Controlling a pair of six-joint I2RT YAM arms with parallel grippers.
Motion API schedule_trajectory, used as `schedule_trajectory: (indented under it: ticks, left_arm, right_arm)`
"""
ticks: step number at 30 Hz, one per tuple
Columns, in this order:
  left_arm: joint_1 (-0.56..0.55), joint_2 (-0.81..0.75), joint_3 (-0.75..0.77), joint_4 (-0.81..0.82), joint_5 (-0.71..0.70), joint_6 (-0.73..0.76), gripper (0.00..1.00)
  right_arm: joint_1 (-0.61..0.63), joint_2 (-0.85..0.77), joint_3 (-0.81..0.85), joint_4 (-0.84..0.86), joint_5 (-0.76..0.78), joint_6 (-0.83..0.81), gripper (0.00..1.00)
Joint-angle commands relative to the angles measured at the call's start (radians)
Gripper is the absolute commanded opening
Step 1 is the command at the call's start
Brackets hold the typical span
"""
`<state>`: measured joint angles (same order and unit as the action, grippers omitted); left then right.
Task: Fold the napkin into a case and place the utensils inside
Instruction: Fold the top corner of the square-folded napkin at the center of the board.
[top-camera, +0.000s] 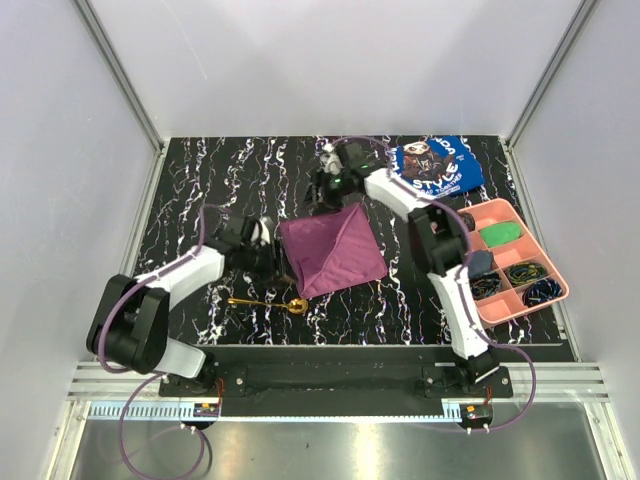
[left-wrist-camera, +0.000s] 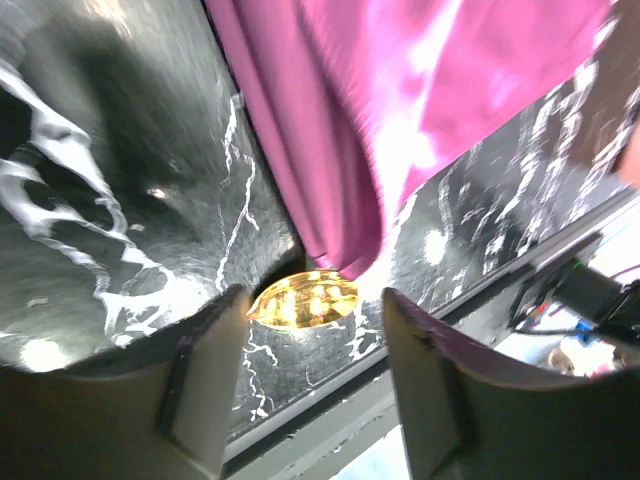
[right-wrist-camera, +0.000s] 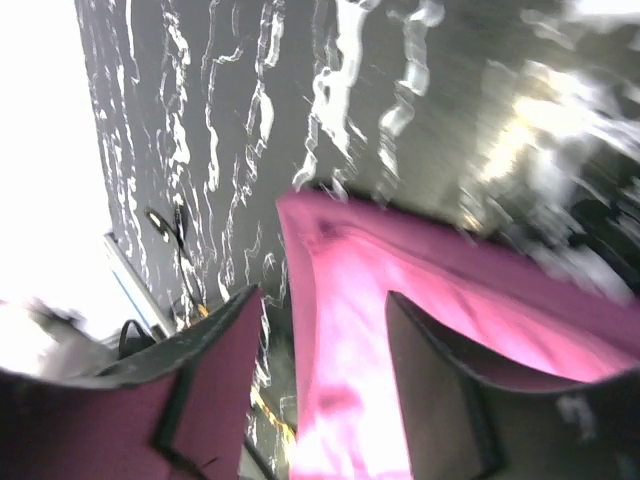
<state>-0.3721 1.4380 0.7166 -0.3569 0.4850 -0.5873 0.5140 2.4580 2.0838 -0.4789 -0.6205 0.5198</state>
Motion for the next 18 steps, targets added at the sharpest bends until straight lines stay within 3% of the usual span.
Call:
schedule_trajectory:
  ticks: [1, 4, 8, 11, 18]
  left_arm:
    - [0.090, -0.032, 0.171, -0.083, -0.037, 0.081, 0.66]
    - [0.102, 0.104, 0.332, -0.099, -0.033, 0.127, 0.71]
    - [0.105, 0.306, 0.553, -0.111, -0.045, 0.181, 0.46]
    - [0.107, 0.424, 0.688, -0.138, -0.068, 0.217, 0.40]
    - [0.122, 0.535, 0.799, -0.169, -0.129, 0.234, 0.41]
  right_arm:
    - [-0.106, -0.258, -0.163, -0.021, -0.010, -0.059, 0.64]
    - [-0.160, -0.327, -0.277, -0.018, 0.011, -0.093, 0.63]
    - [-0.187, -0.361, -0.379, 0.000, 0.045, -0.115, 0.56]
    - [-0.190, -0.382, -0.431, 0.040, 0.047, -0.113, 0.49]
    - [-0.192, -0.409, -0.563, 0.144, -0.014, -0.072, 0.34]
